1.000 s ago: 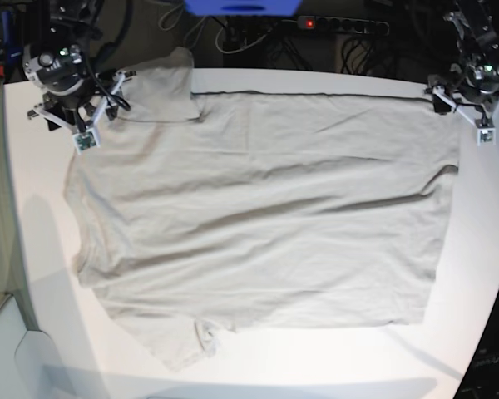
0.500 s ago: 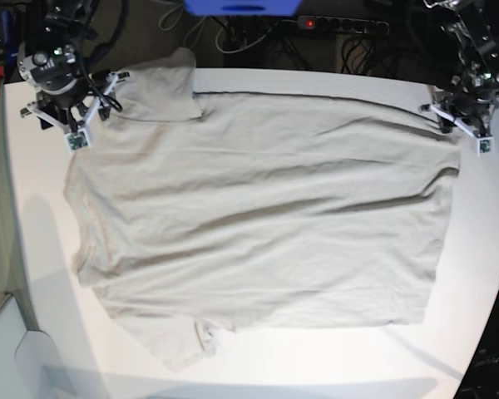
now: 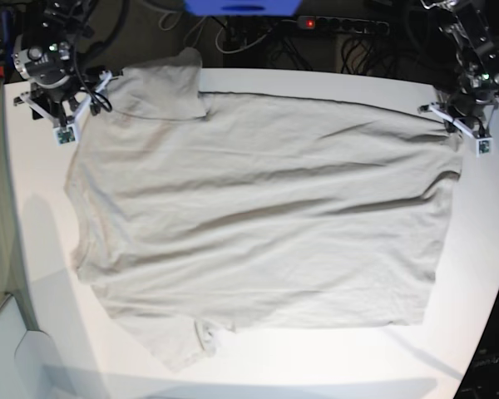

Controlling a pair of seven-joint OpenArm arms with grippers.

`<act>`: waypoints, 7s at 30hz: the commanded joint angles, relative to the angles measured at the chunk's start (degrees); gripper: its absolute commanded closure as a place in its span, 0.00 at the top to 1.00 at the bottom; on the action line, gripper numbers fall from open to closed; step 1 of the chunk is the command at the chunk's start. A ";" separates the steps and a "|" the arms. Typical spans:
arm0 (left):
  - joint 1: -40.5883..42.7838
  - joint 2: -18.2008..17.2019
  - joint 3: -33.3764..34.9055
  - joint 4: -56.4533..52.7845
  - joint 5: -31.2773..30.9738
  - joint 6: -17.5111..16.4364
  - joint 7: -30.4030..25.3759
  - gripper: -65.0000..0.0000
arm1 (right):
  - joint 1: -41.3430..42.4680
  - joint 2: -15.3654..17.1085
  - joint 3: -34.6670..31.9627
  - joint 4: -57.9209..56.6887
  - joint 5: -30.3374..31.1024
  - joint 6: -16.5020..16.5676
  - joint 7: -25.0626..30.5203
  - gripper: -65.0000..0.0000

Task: Layout the t-shirt on the table in an organized manner, then fold the t-shirt properly
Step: 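Grasp the shoulder-edge corners of the beige shirt with both grippers, then lift the grasped edge with both grippers and fold it over the shirt, then pull the folded edge with both grippers to straighten the fold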

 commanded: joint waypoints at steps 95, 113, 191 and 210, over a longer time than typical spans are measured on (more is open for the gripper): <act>-2.94 1.53 -2.86 19.48 2.99 0.68 5.04 0.02 | 13.09 7.49 0.62 1.33 34.53 0.56 -25.30 0.00; -13.23 1.00 -2.69 7.78 3.34 0.68 4.95 0.02 | 22.23 9.25 0.27 -7.91 34.18 0.56 -24.68 0.00; -27.65 -2.78 1.97 -13.93 3.34 0.95 4.25 0.36 | 29.97 17.33 -9.58 -24.43 34.27 0.56 -19.32 0.59; -24.92 -2.52 -4.01 -13.58 2.91 0.77 2.14 0.56 | 18.01 15.49 -9.40 -15.47 34.53 0.56 -18.97 0.59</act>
